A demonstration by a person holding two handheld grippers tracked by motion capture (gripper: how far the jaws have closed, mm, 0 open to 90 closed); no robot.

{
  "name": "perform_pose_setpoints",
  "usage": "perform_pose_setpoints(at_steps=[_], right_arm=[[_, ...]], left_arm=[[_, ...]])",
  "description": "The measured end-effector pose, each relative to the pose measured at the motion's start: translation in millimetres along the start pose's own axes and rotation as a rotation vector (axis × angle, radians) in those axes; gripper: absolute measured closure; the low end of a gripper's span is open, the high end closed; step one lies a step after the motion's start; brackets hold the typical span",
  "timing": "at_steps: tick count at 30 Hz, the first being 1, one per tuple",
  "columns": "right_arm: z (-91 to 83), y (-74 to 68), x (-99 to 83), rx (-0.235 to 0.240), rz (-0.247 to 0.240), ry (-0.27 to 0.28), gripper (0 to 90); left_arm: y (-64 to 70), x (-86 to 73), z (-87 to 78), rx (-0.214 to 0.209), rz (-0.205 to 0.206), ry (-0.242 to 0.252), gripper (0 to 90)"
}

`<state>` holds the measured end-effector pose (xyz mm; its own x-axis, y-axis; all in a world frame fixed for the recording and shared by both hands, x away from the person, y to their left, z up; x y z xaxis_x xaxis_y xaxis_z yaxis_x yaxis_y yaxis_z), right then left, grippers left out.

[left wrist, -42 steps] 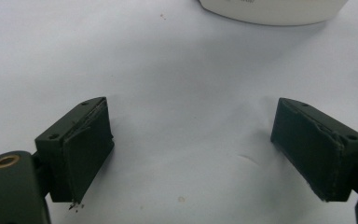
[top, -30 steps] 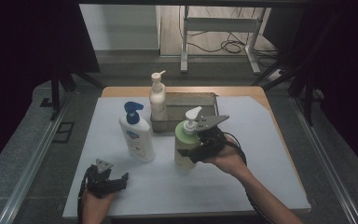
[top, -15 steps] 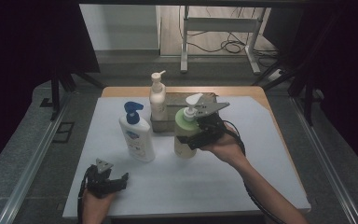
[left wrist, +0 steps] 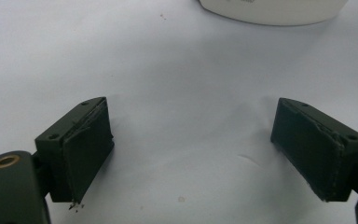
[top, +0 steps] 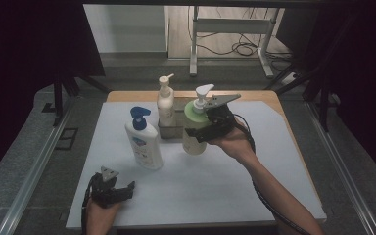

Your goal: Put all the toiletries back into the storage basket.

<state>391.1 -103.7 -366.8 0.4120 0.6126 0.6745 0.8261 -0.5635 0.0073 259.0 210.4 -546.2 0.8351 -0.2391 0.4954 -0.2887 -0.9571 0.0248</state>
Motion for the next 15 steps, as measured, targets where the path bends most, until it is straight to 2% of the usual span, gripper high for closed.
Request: perform_pose_setpoints(at_steps=[15], right_arm=[[5.4, 16.4, 28.0, -0.049, 0.035, 0.006, 12.4]], left_arm=[[0.2, 0.1, 0.1, -0.001, -0.003, 0.002, 12.0]])
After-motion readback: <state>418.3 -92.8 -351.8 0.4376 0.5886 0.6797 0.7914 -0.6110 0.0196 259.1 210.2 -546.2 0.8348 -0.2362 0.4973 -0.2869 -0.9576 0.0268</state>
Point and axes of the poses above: each handheld gripper's, and its own axes: z roughly forward along the jaws, x roughly out of its top, y roughly to its right, the point moved 3 cm from there along z, roughly forward along the jaws, and after that the axes turned 13 degrees about -y, right-handed, at the moved point
